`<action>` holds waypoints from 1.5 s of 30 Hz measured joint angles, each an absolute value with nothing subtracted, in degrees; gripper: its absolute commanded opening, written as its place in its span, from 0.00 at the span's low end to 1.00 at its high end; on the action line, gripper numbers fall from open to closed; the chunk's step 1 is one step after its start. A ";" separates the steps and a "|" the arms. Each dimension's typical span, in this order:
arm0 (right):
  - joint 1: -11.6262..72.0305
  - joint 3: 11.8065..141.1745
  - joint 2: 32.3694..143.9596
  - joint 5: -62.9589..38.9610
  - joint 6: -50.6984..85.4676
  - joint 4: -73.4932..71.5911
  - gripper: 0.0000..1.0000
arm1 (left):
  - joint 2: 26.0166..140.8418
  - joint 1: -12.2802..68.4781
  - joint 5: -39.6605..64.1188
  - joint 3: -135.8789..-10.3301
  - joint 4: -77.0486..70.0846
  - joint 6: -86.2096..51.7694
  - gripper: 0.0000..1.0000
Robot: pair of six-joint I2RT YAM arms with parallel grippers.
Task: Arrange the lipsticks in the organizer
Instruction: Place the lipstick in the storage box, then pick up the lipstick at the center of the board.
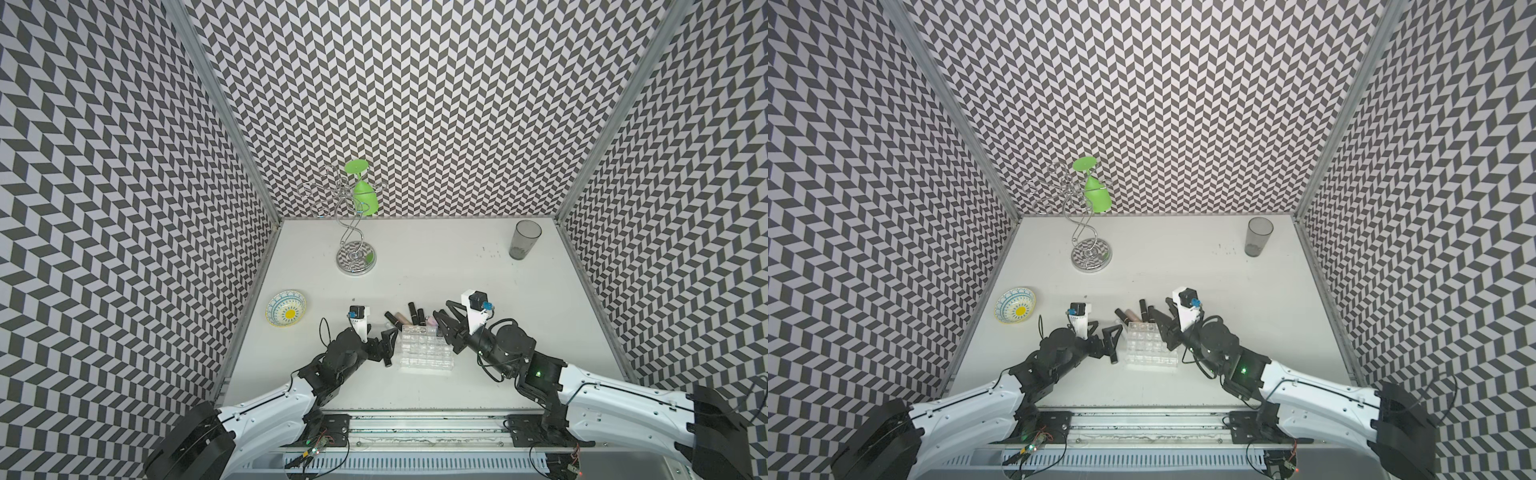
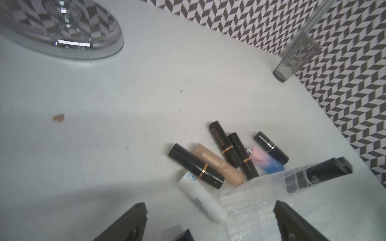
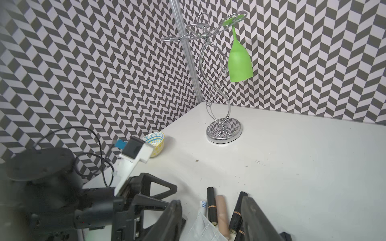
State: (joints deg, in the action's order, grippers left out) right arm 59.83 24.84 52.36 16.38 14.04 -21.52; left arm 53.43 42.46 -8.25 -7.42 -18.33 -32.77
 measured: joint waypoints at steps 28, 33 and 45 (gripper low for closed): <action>59.83 17.56 33.93 11.75 18.57 -15.84 0.52 | 71.94 49.54 -16.43 -22.41 4.82 -42.39 0.20; 59.83 17.23 32.91 11.75 18.79 -15.64 0.52 | 72.03 49.47 -16.05 -22.33 4.10 -42.04 0.06; 59.35 18.76 37.47 10.66 20.40 -13.98 0.58 | 57.89 48.97 -11.44 -19.90 2.00 -34.70 0.00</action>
